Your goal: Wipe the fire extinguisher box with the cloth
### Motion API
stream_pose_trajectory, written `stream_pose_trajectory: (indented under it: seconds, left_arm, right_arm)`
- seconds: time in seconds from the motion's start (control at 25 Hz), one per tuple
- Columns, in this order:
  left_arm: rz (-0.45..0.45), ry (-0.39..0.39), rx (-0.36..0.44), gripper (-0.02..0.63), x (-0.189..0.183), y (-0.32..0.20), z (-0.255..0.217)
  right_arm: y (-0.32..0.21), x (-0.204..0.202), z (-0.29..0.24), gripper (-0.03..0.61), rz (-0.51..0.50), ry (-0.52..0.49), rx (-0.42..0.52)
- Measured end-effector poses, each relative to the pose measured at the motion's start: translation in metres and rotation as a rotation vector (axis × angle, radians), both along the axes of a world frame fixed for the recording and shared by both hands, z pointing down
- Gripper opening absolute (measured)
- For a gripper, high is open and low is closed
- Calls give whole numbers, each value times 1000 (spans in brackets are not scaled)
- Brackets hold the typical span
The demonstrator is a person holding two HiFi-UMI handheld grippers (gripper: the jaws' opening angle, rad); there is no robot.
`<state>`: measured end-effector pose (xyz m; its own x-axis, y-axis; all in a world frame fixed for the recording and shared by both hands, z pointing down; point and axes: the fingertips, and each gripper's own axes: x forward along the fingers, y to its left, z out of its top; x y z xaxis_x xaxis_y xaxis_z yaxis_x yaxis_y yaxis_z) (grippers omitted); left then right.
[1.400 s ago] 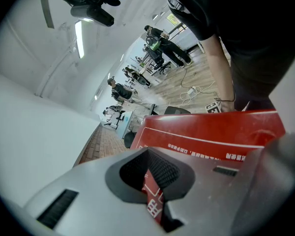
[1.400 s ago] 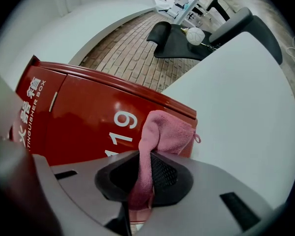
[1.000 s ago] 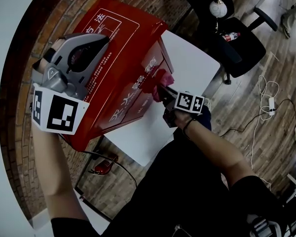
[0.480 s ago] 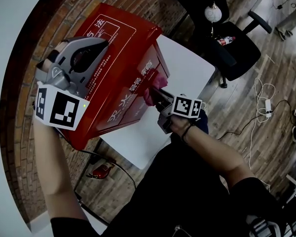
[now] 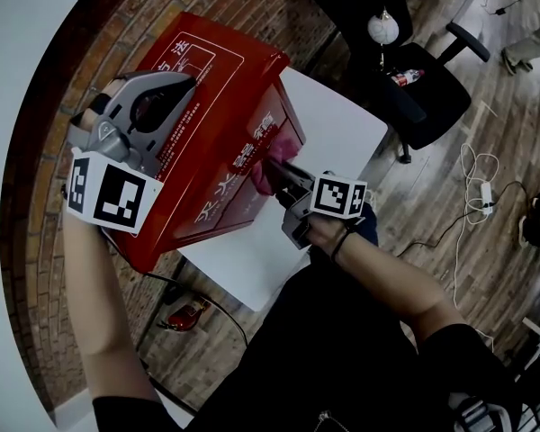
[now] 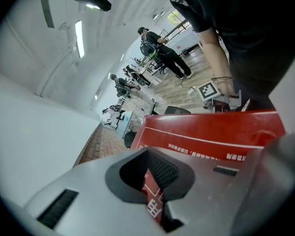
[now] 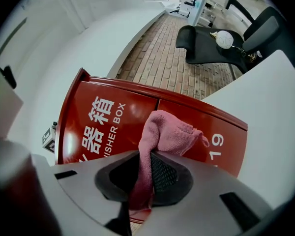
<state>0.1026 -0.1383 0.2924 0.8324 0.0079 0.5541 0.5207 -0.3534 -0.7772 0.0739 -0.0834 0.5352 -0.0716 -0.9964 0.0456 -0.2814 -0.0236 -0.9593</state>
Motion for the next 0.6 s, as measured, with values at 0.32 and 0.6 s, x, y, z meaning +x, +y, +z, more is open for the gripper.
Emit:
stream_pose_trajectory:
  seconds: [0.32, 0.6]
  left_arm:
    - [1, 1, 1, 18, 0, 1, -1]
    - [1, 0, 0, 17, 0, 0, 0]
  right_arm:
    - [-1, -2, -29, 64, -11, 1, 41]
    - [1, -4, -54, 64, -13, -3, 75]
